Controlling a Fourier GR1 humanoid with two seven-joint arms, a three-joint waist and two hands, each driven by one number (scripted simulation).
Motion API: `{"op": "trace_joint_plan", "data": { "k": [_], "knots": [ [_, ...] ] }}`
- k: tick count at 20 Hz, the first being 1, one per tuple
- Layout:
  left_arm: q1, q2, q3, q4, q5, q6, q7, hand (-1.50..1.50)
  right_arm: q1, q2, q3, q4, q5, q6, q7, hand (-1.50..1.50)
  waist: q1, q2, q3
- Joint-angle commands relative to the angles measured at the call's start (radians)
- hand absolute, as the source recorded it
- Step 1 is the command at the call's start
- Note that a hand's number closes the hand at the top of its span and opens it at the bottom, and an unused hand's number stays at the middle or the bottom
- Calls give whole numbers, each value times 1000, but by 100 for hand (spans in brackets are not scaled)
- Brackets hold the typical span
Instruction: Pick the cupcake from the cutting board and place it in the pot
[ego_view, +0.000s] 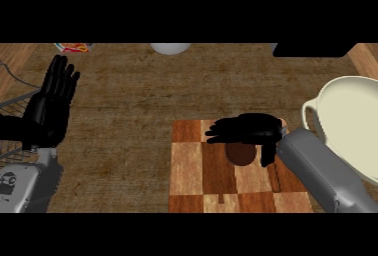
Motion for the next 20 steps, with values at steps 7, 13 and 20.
{"op": "trace_joint_plan", "data": {
  "k": [7, 13, 20],
  "knots": [
    [-44, -33, -5, -2, -43, 13, 46, 0, 27, 70, 41, 45, 120, -47, -143, 150, 0, 3, 2],
    [-3, -20, 35, -24, -24, -17, 30, 0, 96, 106, 26, -52, 127, -92, -135, 150, -4, 0, 2],
    [56, -65, 13, -10, -62, -25, -52, 0, 144, 61, -53, -136, 131, -126, -124, 150, -9, 0, 1]
  ]
}}
